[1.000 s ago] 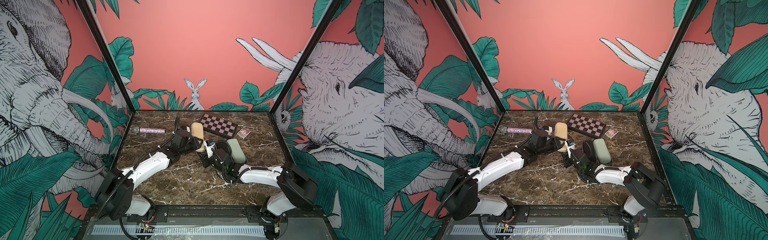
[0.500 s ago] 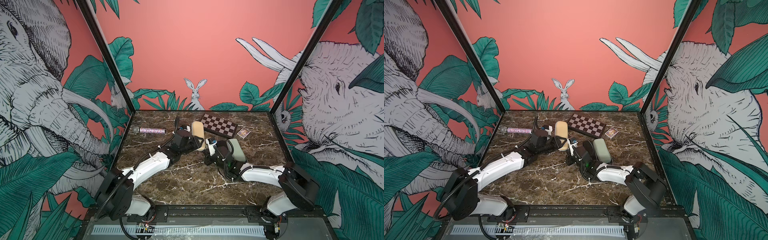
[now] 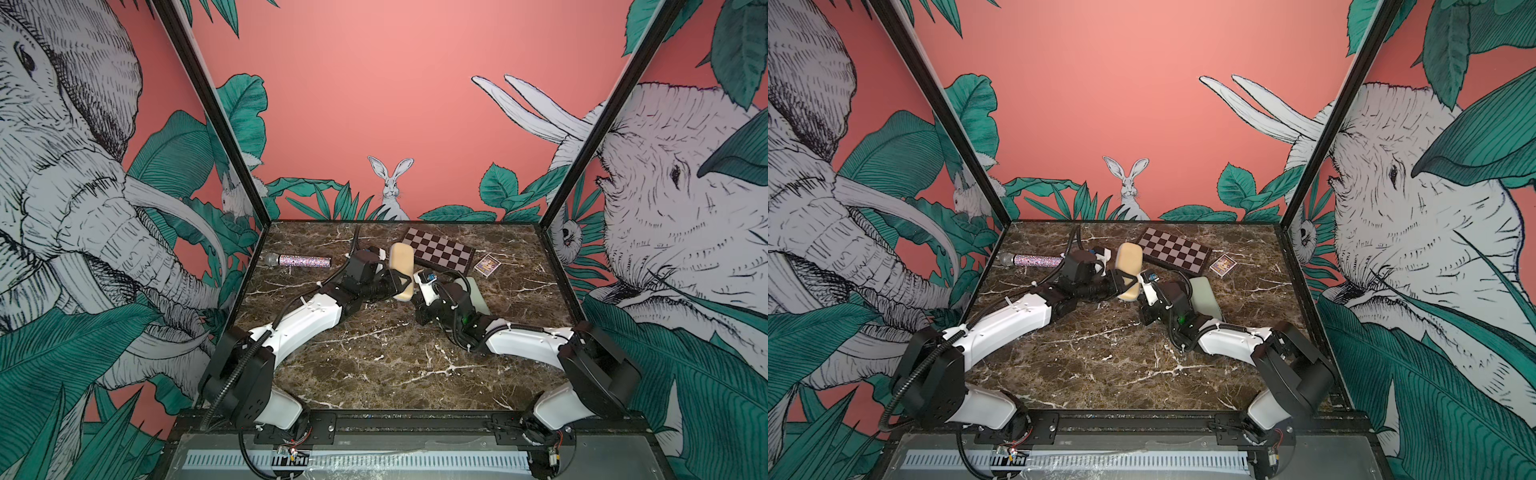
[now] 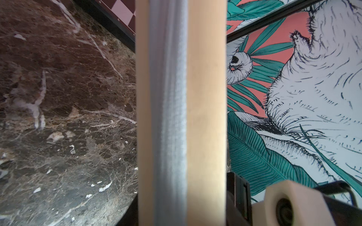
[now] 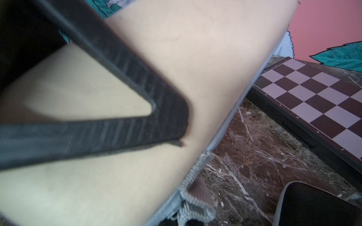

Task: Put umbrellas into zippered umbrella sleeves
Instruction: Zip the zipper on the umbrella sleeve, then place the umbrella sleeve at the center of the board.

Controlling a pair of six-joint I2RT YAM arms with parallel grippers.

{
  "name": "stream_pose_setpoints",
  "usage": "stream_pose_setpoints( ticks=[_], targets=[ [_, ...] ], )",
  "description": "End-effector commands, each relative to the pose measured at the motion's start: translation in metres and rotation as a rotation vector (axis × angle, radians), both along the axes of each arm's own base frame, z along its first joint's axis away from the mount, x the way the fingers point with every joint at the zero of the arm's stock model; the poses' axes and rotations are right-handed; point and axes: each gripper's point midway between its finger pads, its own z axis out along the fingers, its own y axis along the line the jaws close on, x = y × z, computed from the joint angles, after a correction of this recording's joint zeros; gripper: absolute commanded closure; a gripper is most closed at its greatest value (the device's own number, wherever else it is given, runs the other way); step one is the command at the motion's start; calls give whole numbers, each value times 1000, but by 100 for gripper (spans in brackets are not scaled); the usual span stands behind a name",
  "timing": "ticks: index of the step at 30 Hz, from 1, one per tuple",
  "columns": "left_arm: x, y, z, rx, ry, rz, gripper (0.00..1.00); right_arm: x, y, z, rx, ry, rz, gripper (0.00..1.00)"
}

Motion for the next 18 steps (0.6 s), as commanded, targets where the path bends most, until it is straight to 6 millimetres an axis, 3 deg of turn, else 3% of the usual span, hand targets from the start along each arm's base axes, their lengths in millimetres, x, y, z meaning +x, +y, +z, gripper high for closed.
stream_pose_setpoints(
  ticks=[1, 2, 3, 4, 6, 9, 13, 18],
  targets=[
    [-42, -12, -9, -7, 106, -197, 100, 28, -17, 35, -10, -104, -84, 100],
    [-43, -11, -13, 1, 116, -198, 100, 28, -17, 35, -13, -92, -81, 99],
    [-40, -7, -17, 16, 117, -181, 100, 27, -18, 34, -14, -68, -85, 83],
    [-37, -2, -23, 19, 119, -158, 100, 24, -20, 32, -10, -44, -88, 73],
    [-29, 4, -28, -18, 129, -114, 100, 17, -28, 27, -10, 0, -101, 67],
    [-18, 8, -39, -61, 129, -51, 100, 3, -53, 22, -45, 37, -148, 65],
    [-14, -4, -62, -129, 122, 6, 100, -7, -87, 28, -91, 50, -214, 63],
    [1, 0, -94, -200, 105, 136, 100, -10, -102, 30, -83, 69, -269, 63]
  ],
)
